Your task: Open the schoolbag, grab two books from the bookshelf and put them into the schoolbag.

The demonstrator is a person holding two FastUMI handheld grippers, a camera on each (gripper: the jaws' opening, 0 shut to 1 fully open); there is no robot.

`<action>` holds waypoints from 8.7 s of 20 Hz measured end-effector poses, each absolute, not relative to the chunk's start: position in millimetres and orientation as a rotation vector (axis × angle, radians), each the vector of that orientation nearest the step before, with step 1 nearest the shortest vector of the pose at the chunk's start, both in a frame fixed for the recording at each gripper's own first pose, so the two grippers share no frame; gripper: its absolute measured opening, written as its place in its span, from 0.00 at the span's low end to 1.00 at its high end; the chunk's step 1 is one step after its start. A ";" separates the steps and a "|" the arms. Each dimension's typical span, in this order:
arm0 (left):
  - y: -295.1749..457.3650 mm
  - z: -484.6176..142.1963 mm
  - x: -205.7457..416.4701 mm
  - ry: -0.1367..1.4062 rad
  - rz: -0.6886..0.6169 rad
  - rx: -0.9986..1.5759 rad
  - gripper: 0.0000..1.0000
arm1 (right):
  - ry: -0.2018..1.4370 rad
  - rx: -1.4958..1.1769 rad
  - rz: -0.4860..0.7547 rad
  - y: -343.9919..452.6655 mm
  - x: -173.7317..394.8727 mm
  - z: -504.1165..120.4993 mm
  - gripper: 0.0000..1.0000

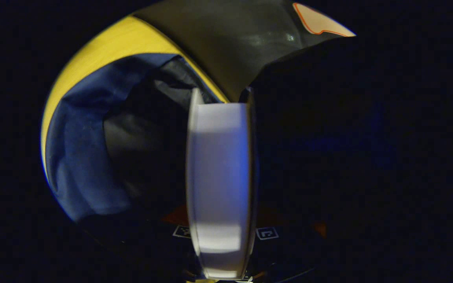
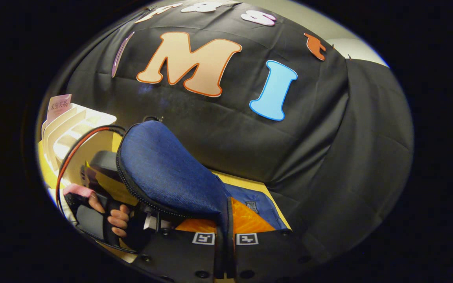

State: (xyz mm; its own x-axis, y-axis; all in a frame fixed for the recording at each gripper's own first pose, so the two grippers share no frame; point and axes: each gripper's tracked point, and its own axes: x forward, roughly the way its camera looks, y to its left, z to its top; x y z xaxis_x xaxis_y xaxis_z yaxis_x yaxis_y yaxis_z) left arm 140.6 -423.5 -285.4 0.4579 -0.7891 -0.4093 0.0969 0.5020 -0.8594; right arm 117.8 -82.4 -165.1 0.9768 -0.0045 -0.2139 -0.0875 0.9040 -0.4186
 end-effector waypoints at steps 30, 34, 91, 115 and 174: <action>-271.5 -176.4 37.9 1.104 -0.472 -0.481 0.89 | 0.235 -0.534 0.034 -85.5 112.0 -175.5 0.04; -232.7 -127.5 36.3 1.056 -0.442 -0.485 0.89 | 0.240 -0.529 0.027 -86.1 109.2 -176.0 0.06; 154.0 -128.9 121.5 1.250 0.031 -0.113 0.39 | 0.353 -0.517 -0.142 -77.3 102.6 -203.3 0.07; 114.3 10.0 49.2 1.189 0.145 -0.160 0.36 | 0.356 -0.483 -0.082 -81.2 102.1 -200.7 0.04; -419.2 -275.6 114.3 1.064 -0.641 -0.871 0.47 | 0.362 -0.260 0.099 -88.3 99.1 -174.0 0.04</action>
State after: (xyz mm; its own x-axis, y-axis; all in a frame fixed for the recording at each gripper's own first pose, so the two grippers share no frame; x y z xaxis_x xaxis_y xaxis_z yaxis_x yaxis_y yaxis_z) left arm 114.3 -419.2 -275.6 0.3661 -0.8029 -0.4705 0.0407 0.5189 -0.8538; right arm 99.1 -88.3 -174.0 0.9307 0.0490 -0.3625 -0.1418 0.9619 -0.2339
